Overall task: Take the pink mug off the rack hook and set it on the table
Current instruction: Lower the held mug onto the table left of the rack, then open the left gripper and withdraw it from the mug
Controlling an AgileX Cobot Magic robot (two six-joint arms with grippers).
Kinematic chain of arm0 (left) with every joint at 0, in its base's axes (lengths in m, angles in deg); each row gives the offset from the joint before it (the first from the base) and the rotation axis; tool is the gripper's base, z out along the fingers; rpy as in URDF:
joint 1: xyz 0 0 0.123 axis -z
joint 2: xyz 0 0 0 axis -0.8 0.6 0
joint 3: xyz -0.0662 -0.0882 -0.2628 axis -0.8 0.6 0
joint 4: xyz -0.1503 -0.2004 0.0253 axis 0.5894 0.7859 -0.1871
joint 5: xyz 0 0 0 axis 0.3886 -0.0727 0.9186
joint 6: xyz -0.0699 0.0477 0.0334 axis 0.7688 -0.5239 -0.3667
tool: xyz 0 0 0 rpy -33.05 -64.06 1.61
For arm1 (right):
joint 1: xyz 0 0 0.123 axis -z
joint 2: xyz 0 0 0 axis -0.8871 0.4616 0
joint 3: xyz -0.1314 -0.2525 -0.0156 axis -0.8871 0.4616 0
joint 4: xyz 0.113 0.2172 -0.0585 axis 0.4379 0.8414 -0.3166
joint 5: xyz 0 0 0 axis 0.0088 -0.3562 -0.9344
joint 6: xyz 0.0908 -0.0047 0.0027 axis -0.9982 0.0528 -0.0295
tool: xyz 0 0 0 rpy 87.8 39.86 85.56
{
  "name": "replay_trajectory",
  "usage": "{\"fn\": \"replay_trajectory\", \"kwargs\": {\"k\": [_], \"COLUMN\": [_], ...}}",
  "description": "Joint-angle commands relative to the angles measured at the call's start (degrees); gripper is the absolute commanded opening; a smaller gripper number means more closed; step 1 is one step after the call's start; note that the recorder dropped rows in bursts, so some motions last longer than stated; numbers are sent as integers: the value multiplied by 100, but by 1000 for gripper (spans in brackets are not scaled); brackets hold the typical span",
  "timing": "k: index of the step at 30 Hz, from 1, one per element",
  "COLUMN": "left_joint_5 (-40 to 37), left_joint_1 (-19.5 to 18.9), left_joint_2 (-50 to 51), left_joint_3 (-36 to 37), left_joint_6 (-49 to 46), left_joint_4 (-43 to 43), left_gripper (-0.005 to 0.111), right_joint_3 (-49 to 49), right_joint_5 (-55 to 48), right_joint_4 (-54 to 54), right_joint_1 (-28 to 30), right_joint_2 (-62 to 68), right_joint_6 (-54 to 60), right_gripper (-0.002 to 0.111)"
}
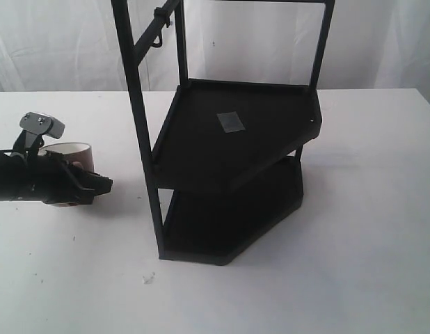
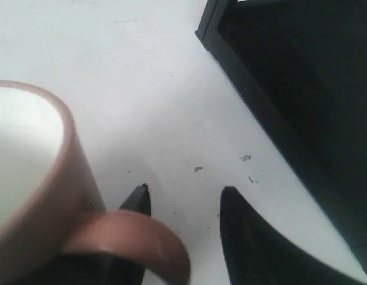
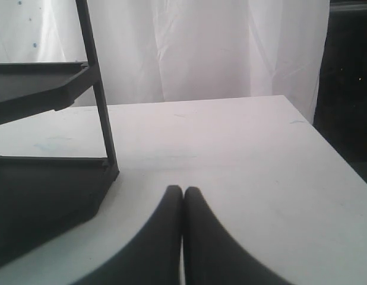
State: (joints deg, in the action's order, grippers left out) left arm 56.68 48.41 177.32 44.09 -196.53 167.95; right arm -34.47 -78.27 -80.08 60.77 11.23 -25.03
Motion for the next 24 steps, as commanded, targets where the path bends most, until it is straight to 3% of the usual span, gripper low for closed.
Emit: {"fn": "replay_trajectory", "kwargs": {"k": [1,24], "left_joint_5": [-65,42], "left_joint_1": [12,12], "left_joint_2": [-28,-170], "left_joint_3": [42,230], "left_joint_6": [-835,-630], "left_joint_4": [124,124], "left_gripper": [48,48], "right_joint_3": [10,10], "right_joint_5": [59,59], "right_joint_4": [0,0], "right_joint_1": [17,17], "right_joint_2": [-31,-31], "right_joint_6": [-10,-10], "right_gripper": [0,0]}}
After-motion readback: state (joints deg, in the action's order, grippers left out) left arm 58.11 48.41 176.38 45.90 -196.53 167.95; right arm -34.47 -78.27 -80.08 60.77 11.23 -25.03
